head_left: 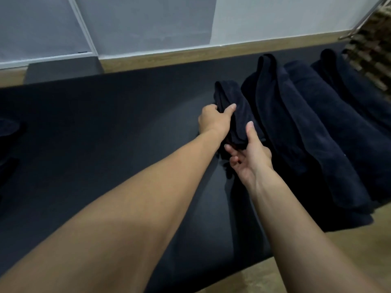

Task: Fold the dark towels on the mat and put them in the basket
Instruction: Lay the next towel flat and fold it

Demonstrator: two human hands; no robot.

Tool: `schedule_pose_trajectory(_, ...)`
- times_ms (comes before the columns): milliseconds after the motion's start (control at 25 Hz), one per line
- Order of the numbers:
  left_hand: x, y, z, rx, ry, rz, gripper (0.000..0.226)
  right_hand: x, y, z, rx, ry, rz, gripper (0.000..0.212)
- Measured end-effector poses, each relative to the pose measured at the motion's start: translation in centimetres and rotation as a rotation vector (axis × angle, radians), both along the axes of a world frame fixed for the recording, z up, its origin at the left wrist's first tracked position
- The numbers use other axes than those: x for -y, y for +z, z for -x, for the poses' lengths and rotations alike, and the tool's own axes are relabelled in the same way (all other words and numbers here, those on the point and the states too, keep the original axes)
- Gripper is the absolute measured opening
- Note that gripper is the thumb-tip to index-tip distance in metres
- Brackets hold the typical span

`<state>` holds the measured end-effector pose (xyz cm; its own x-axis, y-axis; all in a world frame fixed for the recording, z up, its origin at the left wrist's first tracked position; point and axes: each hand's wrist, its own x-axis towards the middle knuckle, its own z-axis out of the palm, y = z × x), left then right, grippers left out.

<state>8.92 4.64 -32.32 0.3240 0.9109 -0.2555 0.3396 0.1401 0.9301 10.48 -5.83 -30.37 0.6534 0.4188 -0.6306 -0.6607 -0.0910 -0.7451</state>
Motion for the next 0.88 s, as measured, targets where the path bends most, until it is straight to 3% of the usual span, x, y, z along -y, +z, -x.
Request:
schedule_pose_trajectory(160, 2.0, -0.7, 0.1, 0.015, -0.145, -0.063, 0.076, 0.5, 0.4, -1.1, -0.015, 0.082, 0.079, 0.042)
schedule_pose_trajectory(360, 2.5, -0.2, 1.2, -0.054, -0.217, -0.133, 0.054, 1.5, 0.4, -0.5, -0.142, 0.186, 0.087, 0.079)
schedule_pose_trajectory(880, 2.4, 4.2, 9.1, -0.181, -0.179, -0.076, 0.051, 0.2, 3.6, 7.5, 0.157, 0.419, 0.058, 0.068)
